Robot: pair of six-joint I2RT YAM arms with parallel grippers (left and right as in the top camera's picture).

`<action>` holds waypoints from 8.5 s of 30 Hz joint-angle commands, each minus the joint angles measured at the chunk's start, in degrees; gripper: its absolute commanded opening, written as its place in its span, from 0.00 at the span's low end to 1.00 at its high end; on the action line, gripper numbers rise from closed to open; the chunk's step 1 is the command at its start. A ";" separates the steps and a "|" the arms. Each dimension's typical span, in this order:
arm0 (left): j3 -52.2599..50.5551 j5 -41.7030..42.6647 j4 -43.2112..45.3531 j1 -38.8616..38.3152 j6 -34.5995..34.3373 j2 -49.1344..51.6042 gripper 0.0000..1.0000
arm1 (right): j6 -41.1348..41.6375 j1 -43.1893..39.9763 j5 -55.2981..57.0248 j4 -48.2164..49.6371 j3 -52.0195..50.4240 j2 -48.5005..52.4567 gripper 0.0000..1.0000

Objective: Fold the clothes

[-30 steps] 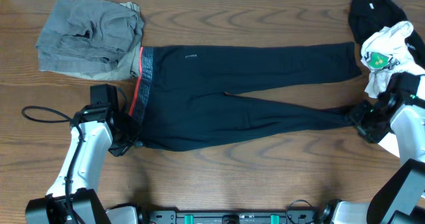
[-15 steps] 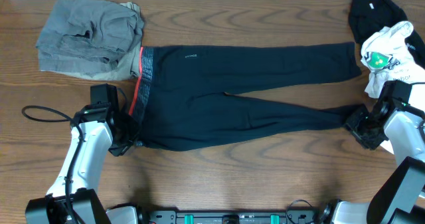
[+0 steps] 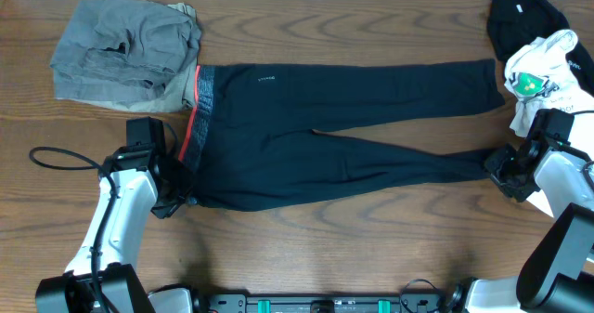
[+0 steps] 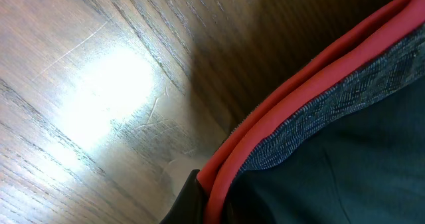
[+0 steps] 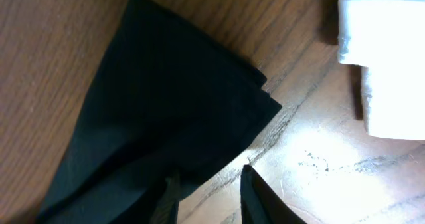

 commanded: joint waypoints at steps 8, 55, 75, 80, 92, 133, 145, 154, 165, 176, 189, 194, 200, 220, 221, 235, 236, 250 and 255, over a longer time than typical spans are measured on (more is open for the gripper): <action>0.48 -1.77 -0.04 0.24 0.90 -0.28 0.06 | 0.44 0.52 0.48 5.40 0.66 0.24 0.01; 0.48 -1.79 0.61 0.24 1.49 -0.28 0.06 | 0.61 3.21 0.98 1.11 6.71 0.79 0.37; 0.48 -1.77 0.59 0.24 1.51 -0.28 0.06 | -0.94 3.21 1.40 4.15 5.68 10.16 0.41; 0.48 -1.79 0.63 0.24 1.51 -0.31 0.06 | -0.92 3.21 1.99 4.52 5.68 10.99 0.27; 1.05 -5.79 2.08 0.31 3.04 -0.52 0.06 | -0.92 2.03 2.86 0.72 8.15 8.15 0.01; 2.19 -7.78 -3.61 0.31 6.86 -31.50 0.06 | -4.13 -8.22 -6.12 -9.35 11.61 -20.90 0.02; 2.19 -7.15 18.01 0.31 6.82 -9.60 0.06 | -4.07 0.68 -9.60 16.41 11.61 -3.45 0.02; 2.19 -6.23 23.21 0.09 6.82 -5.66 0.06 | -3.04 5.05 -9.40 3.93 11.65 0.09 0.37; 2.19 -6.21 22.71 0.09 6.84 -5.64 0.06 | -6.51 3.10 -8.94 -9.94 11.65 -5.38 0.52; 2.19 -6.23 22.53 0.09 6.84 -5.60 0.06 | -6.73 3.23 -3.72 -7.96 11.61 -3.69 0.53; 2.19 -6.23 22.49 0.09 6.84 -5.60 0.06 | -16.41 3.28 -3.80 -5.07 11.54 6.45 0.35; 2.19 -6.23 22.49 0.09 6.84 -5.60 0.06 | -18.62 4.00 -6.78 -3.89 11.54 9.57 0.30; 2.19 -6.23 22.49 0.09 6.84 -5.57 0.06 | -18.71 4.50 -7.13 -2.89 11.54 9.88 0.16; 2.80 -3.65 22.97 -0.72 8.76 -9.64 0.06 | -23.52 4.68 -12.35 -8.85 21.27 6.32 0.01; 2.82 -3.76 22.95 -1.05 9.11 -11.08 0.06 | -23.76 4.68 -12.31 -9.68 22.71 5.51 0.01; 2.80 -8.63 27.87 -1.38 10.32 -15.04 0.06 | -24.26 5.07 -10.80 5.86 26.62 5.01 0.01; 2.80 -8.63 28.65 -1.38 10.29 -14.27 0.06 | -24.15 5.25 -10.84 7.37 26.62 5.33 0.01; 2.80 -8.63 33.86 -1.38 10.27 -5.53 0.06 | -22.10 9.62 -7.61 17.66 26.64 13.07 0.01; 2.80 -8.66 35.69 -1.38 10.29 -4.35 0.06 | -20.70 9.66 -7.63 20.41 26.64 15.87 0.01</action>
